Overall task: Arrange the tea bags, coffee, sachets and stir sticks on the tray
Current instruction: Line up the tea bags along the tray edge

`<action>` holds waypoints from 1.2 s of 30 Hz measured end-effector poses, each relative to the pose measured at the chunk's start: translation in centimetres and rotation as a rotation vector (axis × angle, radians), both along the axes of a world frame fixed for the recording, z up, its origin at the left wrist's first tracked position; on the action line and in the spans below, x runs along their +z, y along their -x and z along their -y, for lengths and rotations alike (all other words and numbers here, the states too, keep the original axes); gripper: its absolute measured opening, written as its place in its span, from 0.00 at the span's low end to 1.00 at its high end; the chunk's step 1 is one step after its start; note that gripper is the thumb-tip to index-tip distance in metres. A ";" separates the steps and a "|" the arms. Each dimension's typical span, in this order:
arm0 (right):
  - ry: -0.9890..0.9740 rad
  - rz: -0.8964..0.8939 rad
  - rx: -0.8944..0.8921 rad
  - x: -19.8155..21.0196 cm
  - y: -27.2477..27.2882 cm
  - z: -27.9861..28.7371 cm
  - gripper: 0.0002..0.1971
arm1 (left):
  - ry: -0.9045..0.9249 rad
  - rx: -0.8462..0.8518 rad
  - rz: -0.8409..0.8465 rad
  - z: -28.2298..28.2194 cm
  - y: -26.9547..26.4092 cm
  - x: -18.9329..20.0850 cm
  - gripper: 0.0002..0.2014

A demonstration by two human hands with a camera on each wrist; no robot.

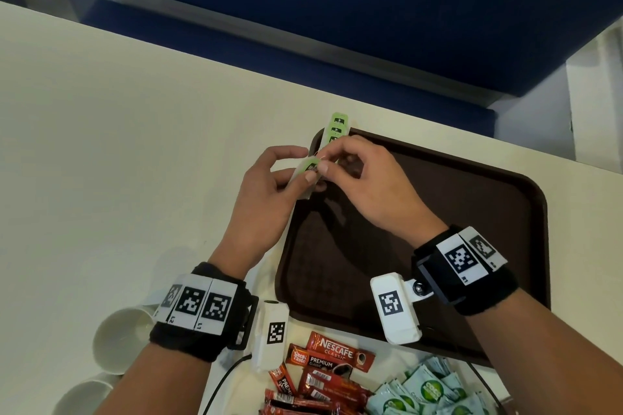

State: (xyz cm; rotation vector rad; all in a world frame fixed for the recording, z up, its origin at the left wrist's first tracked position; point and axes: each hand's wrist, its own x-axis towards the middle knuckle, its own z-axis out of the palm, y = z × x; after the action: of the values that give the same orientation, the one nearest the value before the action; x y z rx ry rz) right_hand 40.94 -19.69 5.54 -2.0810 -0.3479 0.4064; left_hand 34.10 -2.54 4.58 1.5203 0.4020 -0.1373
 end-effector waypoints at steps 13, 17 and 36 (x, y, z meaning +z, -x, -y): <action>-0.018 0.025 -0.147 -0.9 0.3 0.8 0.08 | -0.022 0.115 0.024 -0.2 0.3 -0.4 0.07; 0.083 0.084 -0.182 -1.2 0.1 1.4 0.07 | -0.027 0.255 -0.003 -0.7 0.9 -1.0 0.07; 0.369 0.108 -0.025 -3.3 -0.6 -0.4 0.07 | -0.016 0.330 -0.017 -1.5 1.7 -1.8 0.09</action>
State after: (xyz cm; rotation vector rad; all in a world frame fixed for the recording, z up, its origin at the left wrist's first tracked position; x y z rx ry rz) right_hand 41.59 -19.33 2.21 -2.4714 -0.3286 0.3647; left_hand 32.42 -1.05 2.75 1.4481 0.6620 0.1123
